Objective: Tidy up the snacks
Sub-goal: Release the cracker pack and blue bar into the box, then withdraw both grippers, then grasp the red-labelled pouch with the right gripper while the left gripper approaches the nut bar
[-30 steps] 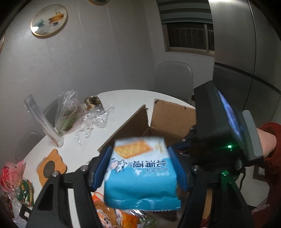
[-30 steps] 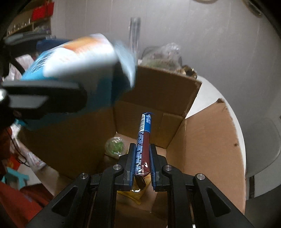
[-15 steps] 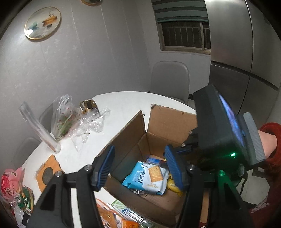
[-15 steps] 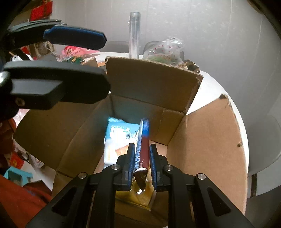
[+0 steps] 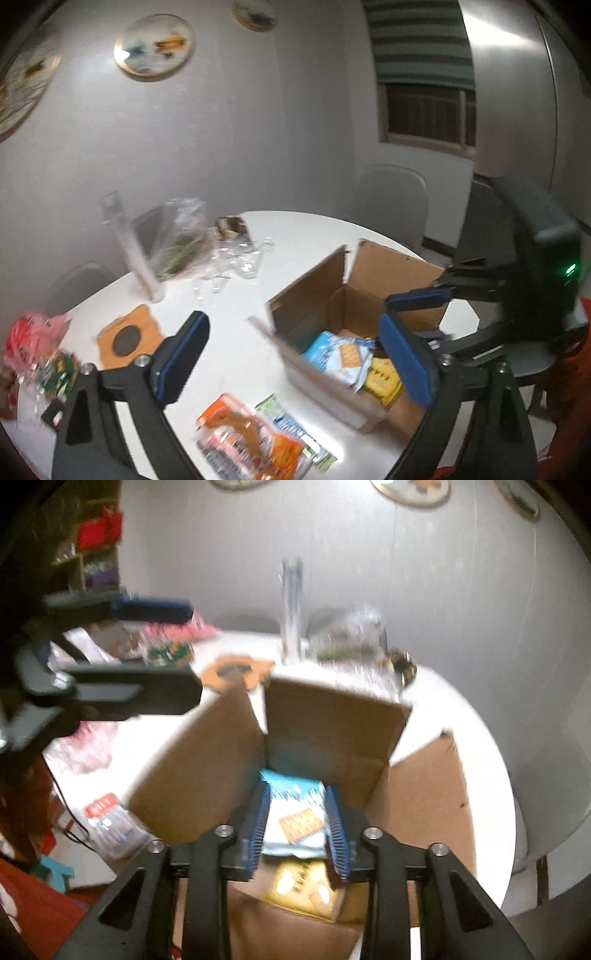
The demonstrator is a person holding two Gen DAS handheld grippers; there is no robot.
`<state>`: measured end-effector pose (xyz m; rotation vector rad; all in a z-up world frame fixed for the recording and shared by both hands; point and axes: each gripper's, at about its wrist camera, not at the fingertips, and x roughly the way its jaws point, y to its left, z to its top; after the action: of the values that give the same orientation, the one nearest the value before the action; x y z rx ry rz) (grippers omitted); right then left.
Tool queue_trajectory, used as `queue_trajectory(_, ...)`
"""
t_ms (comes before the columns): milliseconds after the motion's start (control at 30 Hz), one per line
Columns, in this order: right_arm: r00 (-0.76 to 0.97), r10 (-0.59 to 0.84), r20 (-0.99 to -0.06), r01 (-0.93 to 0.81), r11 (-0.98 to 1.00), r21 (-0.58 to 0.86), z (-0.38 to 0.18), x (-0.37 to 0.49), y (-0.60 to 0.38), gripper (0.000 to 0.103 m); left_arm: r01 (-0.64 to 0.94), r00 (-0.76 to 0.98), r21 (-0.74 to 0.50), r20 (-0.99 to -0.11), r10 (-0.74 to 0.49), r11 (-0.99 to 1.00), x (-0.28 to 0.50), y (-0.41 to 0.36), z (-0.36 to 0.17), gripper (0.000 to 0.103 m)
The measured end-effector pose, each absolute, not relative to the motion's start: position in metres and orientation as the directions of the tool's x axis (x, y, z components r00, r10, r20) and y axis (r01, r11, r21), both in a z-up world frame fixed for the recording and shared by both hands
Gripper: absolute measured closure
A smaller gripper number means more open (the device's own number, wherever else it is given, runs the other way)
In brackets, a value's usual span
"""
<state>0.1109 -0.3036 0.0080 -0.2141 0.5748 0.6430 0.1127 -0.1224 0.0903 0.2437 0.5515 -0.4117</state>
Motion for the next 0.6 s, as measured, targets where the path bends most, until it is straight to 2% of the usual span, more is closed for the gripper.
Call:
queue_trajectory(100, 0.644, 0.558, -0.524, -0.661, 0.750, -0.014, 0.021, 0.087, -0.289, 0.069, 0.374, 0.808, 0.105, -0.525, -0.268, 0.922, 0.091, -0.092, 0.090, 0.002)
queue_trajectory(267, 0.580, 0.634, -0.511, -0.748, 0.663, -0.027, 0.024, 0.047, -0.247, 0.068, 0.268, 0.834, 0.083, -0.519, -0.188, 0.960, 0.059, -0.044, 0.071, 0.001)
queue_trajectory(433, 0.485, 0.694, -0.532, -0.825, 0.565, -0.016, 0.005, 0.018, -0.196, 0.066, 0.217, 0.819, 0.044, -0.552, -0.157, 0.975, 0.035, -0.007, 0.034, 0.001)
queue_trajectory(600, 0.402, 0.688, -0.604, -0.855, 0.518, 0.021, -0.044, 0.014, -0.156, 0.065, 0.191, 0.778, -0.003, -0.609, -0.153, 0.982, 0.019, 0.018, -0.015, 0.001)
